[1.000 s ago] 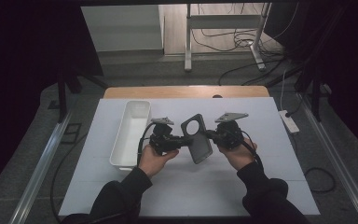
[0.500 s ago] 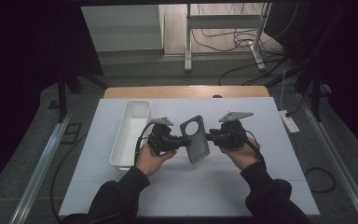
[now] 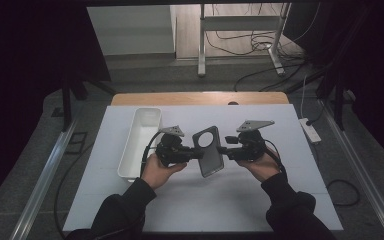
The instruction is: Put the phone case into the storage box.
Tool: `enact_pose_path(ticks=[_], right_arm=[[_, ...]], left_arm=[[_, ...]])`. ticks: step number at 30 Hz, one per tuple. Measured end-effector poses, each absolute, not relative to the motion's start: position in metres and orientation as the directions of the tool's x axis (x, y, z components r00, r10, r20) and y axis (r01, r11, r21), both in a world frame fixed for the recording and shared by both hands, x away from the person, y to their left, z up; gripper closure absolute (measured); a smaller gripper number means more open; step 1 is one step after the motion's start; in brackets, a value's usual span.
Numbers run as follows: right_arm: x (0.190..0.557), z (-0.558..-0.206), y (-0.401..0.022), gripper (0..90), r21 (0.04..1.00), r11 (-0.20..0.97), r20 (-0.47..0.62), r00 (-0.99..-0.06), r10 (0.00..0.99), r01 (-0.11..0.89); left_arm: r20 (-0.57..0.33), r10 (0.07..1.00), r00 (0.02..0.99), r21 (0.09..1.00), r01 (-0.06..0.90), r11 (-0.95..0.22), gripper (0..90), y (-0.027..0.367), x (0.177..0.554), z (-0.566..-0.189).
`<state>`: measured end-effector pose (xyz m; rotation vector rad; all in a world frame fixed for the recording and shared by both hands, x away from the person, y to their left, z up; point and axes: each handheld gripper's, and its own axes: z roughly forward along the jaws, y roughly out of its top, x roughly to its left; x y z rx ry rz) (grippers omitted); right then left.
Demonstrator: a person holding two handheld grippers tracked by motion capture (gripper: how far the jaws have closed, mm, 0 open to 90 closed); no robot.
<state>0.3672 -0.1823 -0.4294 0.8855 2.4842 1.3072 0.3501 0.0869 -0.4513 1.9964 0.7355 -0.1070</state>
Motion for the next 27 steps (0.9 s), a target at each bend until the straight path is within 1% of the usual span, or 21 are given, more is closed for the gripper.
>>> enact_pose_path(ticks=[5,12,15,16,19,22,27], right_arm=[[0.3664,-0.4312,-0.1792,43.2,0.807,0.444,0.100,-0.831,0.547,0.390],[0.3662,-0.4341,-0.1767,46.1,0.804,0.465,0.102,-0.857,0.505,0.370],[0.3657,-0.4348,-0.1756,50.1,0.804,0.470,0.109,-0.867,0.486,0.365],[0.3657,-0.4348,-0.1756,50.1,0.804,0.470,0.109,-0.867,0.486,0.365],[0.3647,-0.4348,-0.1746,57.0,0.802,0.475,0.121,-0.877,0.465,0.363],[0.3640,-0.4347,-0.1739,59.2,0.797,0.483,0.118,-0.877,0.466,0.364],[0.3651,-0.4336,-0.1772,69.6,0.789,0.479,0.146,-0.875,0.462,0.385]], left_arm=[[-0.366,0.429,0.826,0.773,0.526,-0.354,80.3,0.0862,0.3498,-0.4508],[-0.364,0.398,0.842,0.777,0.510,-0.369,80.3,0.0839,0.3489,-0.4494],[-0.364,0.385,0.848,0.778,0.504,-0.374,80.3,0.0827,0.3487,-0.4498],[-0.364,0.385,0.848,0.778,0.504,-0.374,80.2,0.0827,0.3487,-0.4498],[-0.363,0.384,0.849,0.777,0.503,-0.377,80.2,0.0816,0.3490,-0.4510],[-0.366,0.391,0.845,0.775,0.509,-0.375,80.3,0.0819,0.3496,-0.4524],[-0.366,0.420,0.831,0.767,0.525,-0.370,80.2,0.0841,0.3520,-0.4553]])
